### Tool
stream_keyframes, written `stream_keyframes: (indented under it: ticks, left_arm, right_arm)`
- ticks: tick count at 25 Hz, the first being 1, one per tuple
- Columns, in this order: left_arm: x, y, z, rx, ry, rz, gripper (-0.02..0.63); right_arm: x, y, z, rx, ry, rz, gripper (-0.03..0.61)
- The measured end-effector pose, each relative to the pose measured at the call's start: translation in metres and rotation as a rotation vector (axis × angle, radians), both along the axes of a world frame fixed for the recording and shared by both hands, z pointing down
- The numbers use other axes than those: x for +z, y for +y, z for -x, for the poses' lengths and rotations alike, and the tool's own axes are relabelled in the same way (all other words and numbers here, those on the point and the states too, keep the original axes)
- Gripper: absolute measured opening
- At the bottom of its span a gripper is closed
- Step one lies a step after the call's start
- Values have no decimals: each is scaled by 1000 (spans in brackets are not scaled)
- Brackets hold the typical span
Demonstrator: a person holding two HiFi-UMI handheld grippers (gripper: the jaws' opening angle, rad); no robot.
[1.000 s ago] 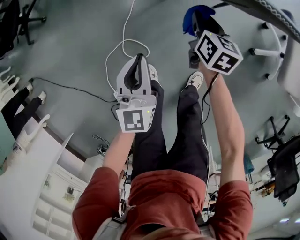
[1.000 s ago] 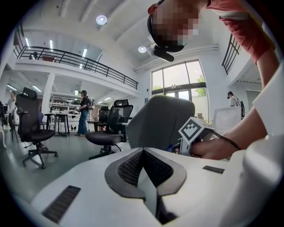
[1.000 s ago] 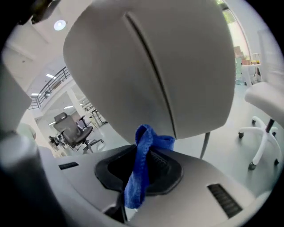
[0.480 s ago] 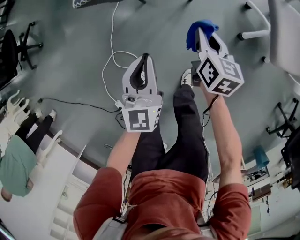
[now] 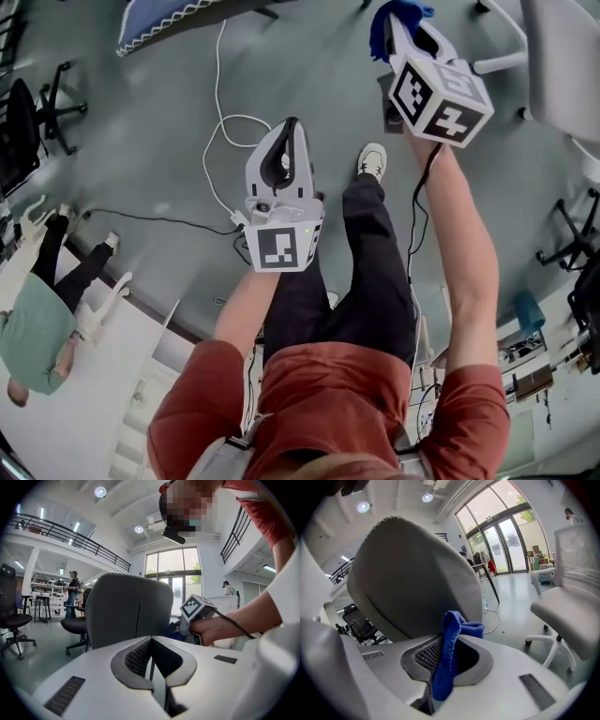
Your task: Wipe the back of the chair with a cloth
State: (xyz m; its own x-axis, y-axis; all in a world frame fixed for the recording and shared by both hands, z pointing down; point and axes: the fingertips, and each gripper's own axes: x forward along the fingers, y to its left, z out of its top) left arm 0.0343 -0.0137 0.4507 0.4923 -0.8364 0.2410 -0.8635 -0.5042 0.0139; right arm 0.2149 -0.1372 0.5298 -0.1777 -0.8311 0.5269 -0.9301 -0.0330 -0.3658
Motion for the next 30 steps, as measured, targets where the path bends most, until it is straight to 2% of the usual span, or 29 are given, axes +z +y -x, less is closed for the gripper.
stream_keyframes:
  ticks: [4, 9, 12, 16, 20, 26, 30]
  left_arm:
    - [4, 4, -2, -5, 4, 8, 14]
    - [4, 2, 5, -6, 12, 15, 14]
    - [5, 7, 17, -28, 10, 19, 14]
    - [10, 15, 35, -49, 6, 49, 14]
    - [9, 19, 56, -73, 5, 50, 14]
    - [16, 23, 111, -135, 1, 65, 14]
    - [13, 23, 142, -175, 12, 58, 14]
  right_arm:
    - [-5, -30, -5, -37, 58, 0, 60]
    - [-4, -28, 1, -63, 127, 7, 60]
    - [-4, -29, 15, -104, 127, 7, 60]
    - [-11, -35, 34, -93, 110, 1, 60]
    - [-10, -38, 63, -138, 113, -2, 60]
    - [-11, -46, 135, -213, 106, -6, 60]
    - [-10, -52, 159, -186, 107, 6, 61]
